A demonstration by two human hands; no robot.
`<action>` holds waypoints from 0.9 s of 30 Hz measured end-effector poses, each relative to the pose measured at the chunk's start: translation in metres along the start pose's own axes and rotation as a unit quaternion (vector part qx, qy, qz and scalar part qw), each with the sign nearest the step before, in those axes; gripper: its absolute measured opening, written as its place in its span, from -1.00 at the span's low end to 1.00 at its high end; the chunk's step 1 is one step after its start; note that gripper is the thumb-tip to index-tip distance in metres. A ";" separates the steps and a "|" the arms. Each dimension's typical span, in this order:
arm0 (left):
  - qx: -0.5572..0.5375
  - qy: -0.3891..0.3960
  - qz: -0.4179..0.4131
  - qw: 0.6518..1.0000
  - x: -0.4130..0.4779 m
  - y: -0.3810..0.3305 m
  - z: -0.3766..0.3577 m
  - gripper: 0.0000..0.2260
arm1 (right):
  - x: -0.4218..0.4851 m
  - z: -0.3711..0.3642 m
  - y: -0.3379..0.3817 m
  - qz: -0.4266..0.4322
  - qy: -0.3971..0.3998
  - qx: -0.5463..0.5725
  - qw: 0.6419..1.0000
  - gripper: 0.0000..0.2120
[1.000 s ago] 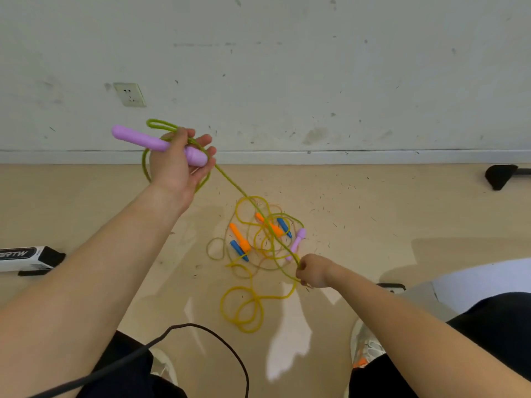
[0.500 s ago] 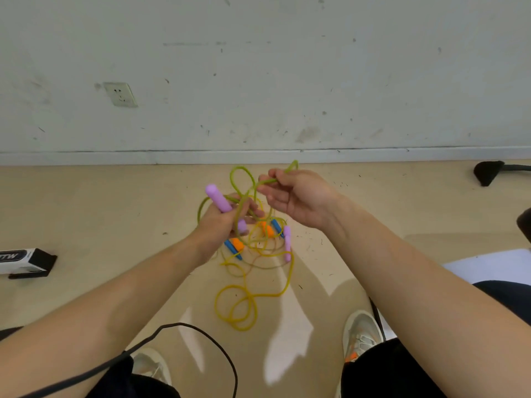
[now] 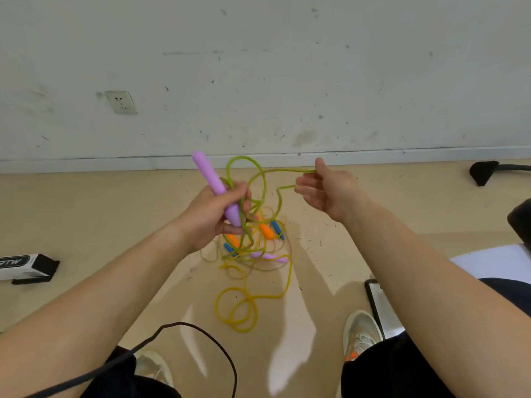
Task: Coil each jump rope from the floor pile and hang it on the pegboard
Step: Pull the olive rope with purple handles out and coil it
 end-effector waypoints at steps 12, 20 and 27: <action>-0.288 -0.100 0.000 0.952 0.015 -0.033 -0.003 -0.80 | 0.023 -0.032 -0.139 -0.014 0.271 -0.521 0.810 -0.38; -0.308 -0.203 -0.030 0.929 0.024 -0.049 0.028 -0.65 | 0.037 -0.021 -0.151 0.044 0.182 -0.552 0.813 -0.94; -0.245 -0.241 -0.041 0.938 0.032 -0.037 0.060 -0.69 | 0.046 0.002 -0.154 0.005 0.155 -0.623 0.767 -0.82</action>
Point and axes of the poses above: each hand's wrist, its own x-axis towards the middle knuckle, its own z-axis out of the back of the hand, y = z × x, the point moved 2 cm from there along x, towards the middle knuckle, and after that the axes turned 9 degrees about -z, right-handed, at the moved point
